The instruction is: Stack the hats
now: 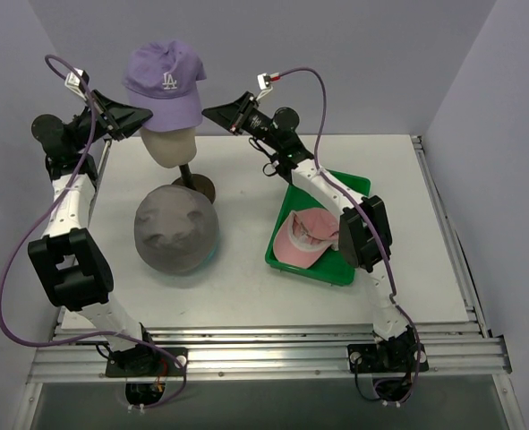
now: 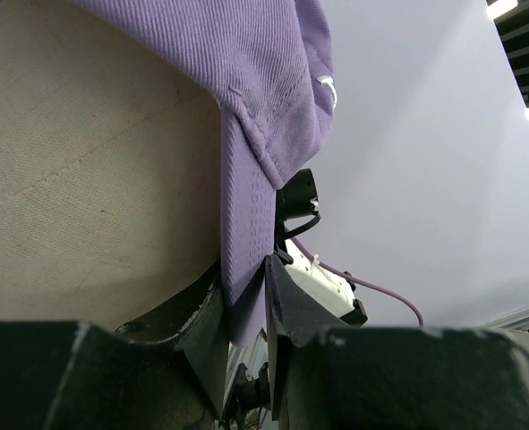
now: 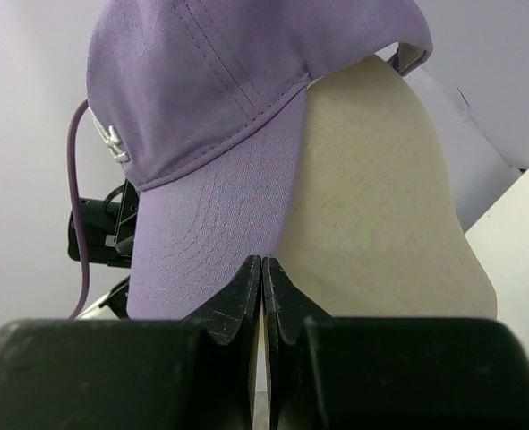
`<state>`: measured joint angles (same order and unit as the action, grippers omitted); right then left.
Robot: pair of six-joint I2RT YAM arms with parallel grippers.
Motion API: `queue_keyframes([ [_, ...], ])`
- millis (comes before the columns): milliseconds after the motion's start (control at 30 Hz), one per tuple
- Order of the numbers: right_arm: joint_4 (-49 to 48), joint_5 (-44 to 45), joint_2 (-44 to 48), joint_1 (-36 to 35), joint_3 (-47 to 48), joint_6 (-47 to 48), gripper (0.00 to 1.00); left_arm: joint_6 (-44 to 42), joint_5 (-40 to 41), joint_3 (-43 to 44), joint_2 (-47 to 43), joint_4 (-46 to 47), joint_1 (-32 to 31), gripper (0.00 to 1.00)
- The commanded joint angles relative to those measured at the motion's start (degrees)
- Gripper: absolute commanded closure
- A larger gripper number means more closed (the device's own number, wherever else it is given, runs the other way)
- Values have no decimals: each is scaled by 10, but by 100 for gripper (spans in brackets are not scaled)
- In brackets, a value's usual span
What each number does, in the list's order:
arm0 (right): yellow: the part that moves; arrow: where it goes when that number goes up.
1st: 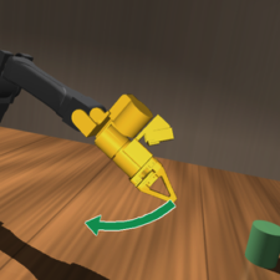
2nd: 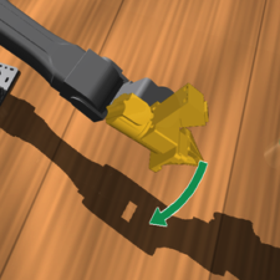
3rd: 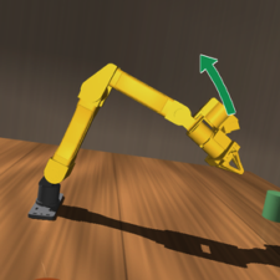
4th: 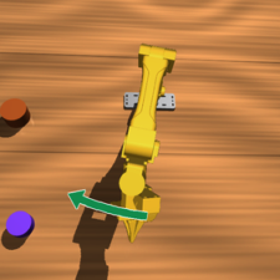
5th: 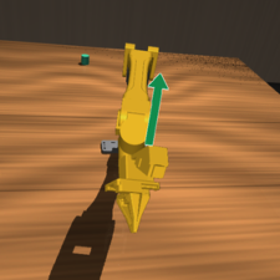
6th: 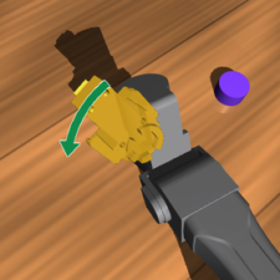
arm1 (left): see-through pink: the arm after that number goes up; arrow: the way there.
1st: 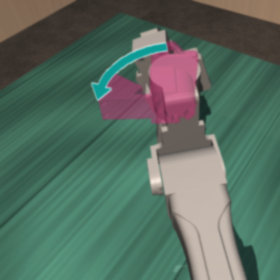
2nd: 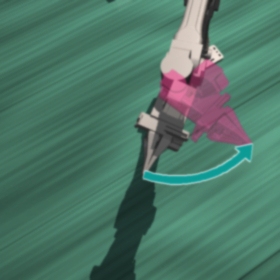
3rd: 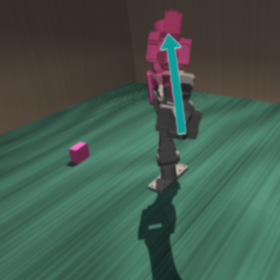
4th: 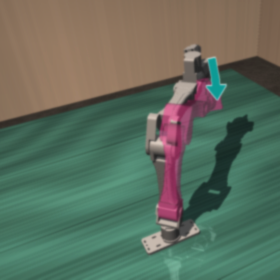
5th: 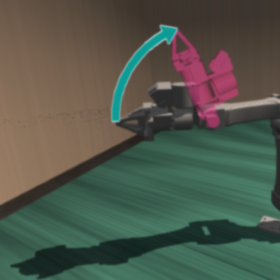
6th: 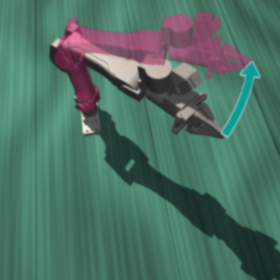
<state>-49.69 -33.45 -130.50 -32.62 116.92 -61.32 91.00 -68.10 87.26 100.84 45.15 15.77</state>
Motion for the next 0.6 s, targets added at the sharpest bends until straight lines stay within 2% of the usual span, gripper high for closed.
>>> queue_keyframes([
  [0, -23, -25, 66, -15, 15, 30, 100, -23, -4, 5, -7, -23, 6, 71],
  [133, -9, -26, 74, -16, 12, 46, 100, -25, -3, -2, -8, -24, 9, 71],
  [267, 7, -23, 79, -18, 8, 65, 100, -27, 4, -18, -10, -21, 14, 94],
  [300, 8, -23, 80, -18, 8, 67, 100, -26, 5, -24, -10, -21, 15, 96],
  [567, 10, -23, 82, -19, 0, 69, 100, -17, 10, -51, -9, -18, 18, 98],
])
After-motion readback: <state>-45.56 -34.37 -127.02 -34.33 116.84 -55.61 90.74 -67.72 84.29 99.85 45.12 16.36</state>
